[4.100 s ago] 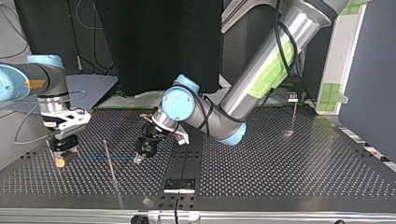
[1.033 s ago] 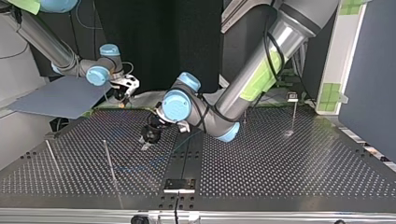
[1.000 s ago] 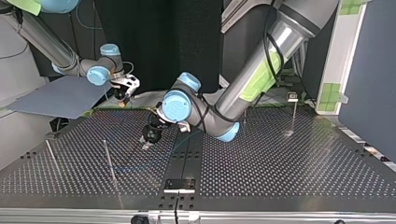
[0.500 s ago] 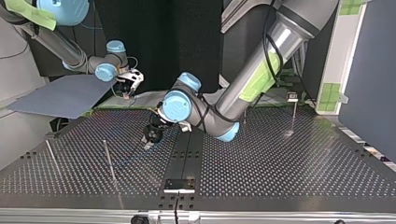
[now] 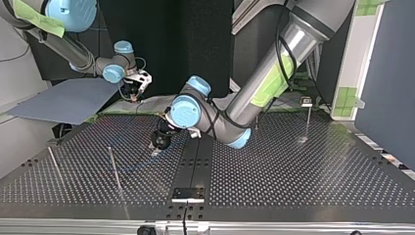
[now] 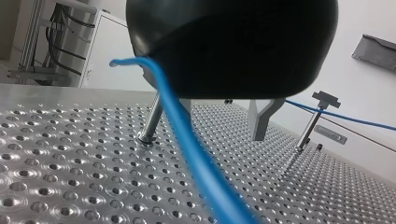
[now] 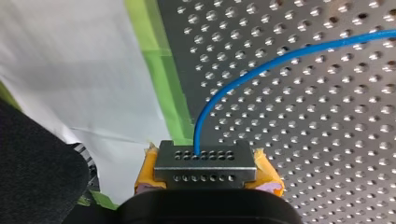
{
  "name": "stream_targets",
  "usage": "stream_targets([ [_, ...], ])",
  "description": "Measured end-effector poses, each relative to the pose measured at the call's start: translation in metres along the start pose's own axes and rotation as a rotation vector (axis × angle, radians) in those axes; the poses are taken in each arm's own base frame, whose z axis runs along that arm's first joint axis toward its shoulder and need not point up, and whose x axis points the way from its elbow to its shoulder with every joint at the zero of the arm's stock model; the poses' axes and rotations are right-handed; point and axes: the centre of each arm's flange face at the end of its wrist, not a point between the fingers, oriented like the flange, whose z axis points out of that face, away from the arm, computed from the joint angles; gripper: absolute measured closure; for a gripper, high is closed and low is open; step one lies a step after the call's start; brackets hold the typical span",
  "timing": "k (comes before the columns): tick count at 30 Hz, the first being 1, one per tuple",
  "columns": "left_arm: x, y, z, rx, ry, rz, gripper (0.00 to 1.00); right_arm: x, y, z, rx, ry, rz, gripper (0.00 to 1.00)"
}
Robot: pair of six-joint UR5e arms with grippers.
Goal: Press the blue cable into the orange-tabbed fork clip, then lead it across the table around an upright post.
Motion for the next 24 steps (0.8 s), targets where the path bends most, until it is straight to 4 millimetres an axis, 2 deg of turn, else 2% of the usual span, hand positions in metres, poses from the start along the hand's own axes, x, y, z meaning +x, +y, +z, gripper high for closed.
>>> stream_targets([
  [11,0.002,-0.003,0.000,0.003,0.003,0.000,0.40,-0.025,0.006,0.008,-0.001,-0.004,0.002,1.00],
  [24,0.007,-0.006,-0.003,-0.004,0.025,0.006,0.40,-0.028,0.008,0.012,0.005,0.006,0.003,1.00],
])
